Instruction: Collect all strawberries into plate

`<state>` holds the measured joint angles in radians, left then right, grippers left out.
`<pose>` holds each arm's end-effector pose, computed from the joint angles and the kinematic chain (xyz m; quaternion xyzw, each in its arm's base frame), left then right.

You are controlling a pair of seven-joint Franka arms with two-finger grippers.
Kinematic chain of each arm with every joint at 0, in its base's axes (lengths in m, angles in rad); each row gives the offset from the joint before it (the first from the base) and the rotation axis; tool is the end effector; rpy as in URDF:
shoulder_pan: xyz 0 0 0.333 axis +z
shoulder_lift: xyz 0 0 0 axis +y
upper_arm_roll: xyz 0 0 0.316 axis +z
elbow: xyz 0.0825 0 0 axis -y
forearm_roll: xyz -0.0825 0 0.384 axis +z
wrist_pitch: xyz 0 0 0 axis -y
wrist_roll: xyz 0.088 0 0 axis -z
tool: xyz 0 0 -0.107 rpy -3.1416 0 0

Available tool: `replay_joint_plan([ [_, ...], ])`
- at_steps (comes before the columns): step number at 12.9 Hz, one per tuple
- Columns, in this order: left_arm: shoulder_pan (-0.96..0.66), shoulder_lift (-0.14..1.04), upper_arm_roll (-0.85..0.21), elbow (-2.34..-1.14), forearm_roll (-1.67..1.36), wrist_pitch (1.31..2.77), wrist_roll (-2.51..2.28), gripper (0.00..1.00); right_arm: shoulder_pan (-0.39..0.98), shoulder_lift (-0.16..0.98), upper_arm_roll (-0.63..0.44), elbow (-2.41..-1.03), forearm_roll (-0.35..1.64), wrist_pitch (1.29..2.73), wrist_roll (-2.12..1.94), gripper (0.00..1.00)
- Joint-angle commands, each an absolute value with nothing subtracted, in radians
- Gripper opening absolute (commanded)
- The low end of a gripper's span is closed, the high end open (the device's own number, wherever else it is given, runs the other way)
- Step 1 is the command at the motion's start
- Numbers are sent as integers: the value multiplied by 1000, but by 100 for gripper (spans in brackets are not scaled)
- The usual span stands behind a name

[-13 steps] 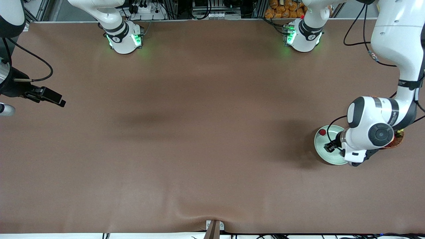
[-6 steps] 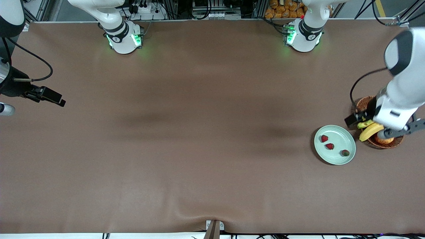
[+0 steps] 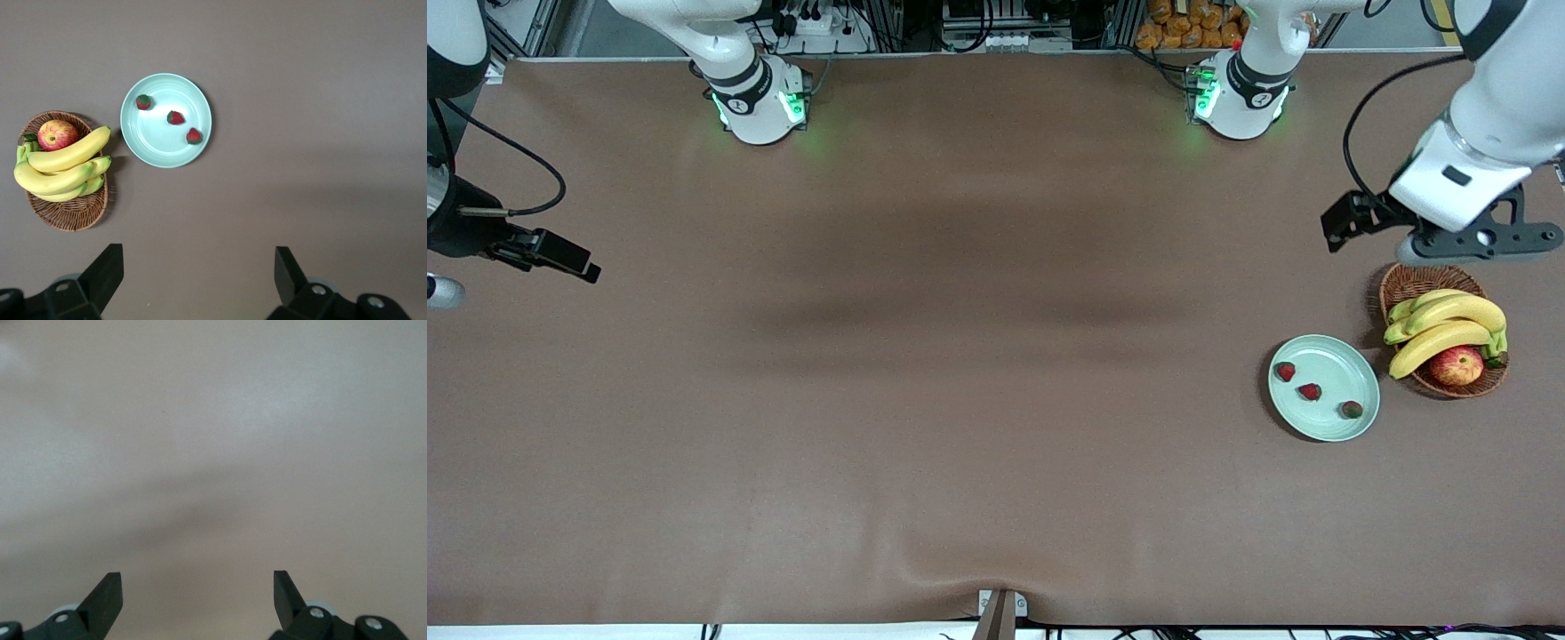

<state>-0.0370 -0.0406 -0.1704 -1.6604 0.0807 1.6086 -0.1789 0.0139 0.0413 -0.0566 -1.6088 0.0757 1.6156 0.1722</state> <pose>0.5338 -0.1057 0.6078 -0.9989 0.0159 -0.0026 0.0441 0.5689 -0.0159 0.5875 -0.9932 0.1095 0.0195 0.0354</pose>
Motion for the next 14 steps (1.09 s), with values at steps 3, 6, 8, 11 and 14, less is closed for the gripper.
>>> replay_joint_plan([
  [3, -77, -81, -103, -1594, -6, 1511, -89, 100, -2, 49, -55, -1588, 57, 1597, 166, 100],
  [6, -75, -83, -103, -1556, -14, 1461, -84, 100, -2, 43, -55, -1589, 55, 1591, 167, 100],
  [8, -75, -84, -103, -1555, -8, 1430, -72, 100, -2, 43, -55, -1588, 55, 1594, 167, 100],
  [11, -74, -83, -100, -1557, 1, 1408, -64, 100, -3, 43, -55, -1586, 57, 1600, 167, 100],
  [14, -75, -81, -104, -1559, 9, 1402, -67, 100, 2, 43, -54, -1586, 58, 1605, 167, 100],
])
